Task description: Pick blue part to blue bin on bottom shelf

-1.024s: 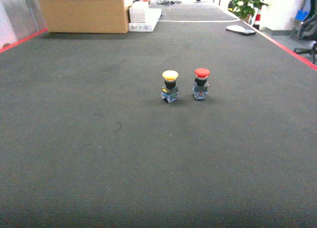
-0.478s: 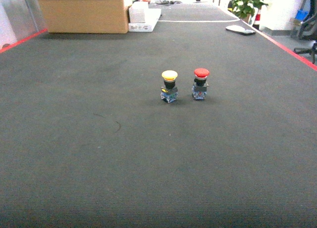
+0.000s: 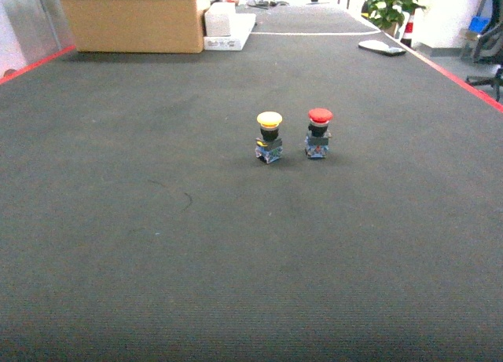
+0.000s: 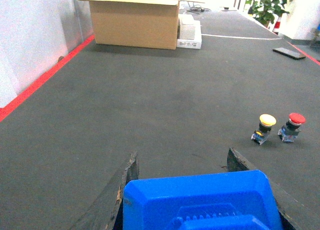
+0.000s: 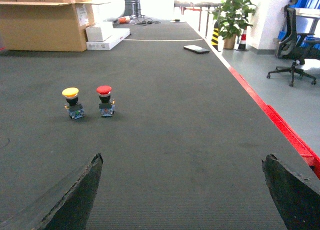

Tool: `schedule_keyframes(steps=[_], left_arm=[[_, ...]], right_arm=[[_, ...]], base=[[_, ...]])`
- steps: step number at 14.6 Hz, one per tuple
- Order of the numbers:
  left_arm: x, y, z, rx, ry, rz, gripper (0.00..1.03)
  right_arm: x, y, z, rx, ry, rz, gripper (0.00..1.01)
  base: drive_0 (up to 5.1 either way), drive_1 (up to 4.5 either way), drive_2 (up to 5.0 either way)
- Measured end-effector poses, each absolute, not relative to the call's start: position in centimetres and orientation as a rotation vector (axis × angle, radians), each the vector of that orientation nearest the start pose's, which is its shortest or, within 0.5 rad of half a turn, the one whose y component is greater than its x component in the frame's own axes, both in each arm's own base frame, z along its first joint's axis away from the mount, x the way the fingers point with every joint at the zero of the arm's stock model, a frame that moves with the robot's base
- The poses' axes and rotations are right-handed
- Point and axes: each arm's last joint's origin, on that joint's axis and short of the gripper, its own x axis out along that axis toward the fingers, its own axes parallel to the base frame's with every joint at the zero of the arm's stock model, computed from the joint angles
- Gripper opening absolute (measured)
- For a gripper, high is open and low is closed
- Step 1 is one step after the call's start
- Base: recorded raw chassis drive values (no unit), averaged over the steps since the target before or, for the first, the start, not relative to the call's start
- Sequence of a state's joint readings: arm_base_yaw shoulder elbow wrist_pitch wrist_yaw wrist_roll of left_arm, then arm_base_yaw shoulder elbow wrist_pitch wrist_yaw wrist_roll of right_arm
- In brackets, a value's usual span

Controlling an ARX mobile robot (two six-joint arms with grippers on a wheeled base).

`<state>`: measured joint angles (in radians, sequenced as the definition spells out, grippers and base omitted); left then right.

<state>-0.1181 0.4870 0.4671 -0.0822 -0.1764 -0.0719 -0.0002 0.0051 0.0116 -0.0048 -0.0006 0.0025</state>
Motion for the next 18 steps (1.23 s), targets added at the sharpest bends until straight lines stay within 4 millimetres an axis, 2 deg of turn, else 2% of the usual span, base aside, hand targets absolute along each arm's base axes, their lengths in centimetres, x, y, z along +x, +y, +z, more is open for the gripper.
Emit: schedule_keyframes(steps=[18], left_arm=[[12.79, -1.00, 27.20, -0.057, 0.098, 0.065, 0.44]], right_arm=[[9.73, 0.00, 16.65, 0.002, -0.001, 0.000, 0.98]], base=[[0.0, 0.00, 0.0]])
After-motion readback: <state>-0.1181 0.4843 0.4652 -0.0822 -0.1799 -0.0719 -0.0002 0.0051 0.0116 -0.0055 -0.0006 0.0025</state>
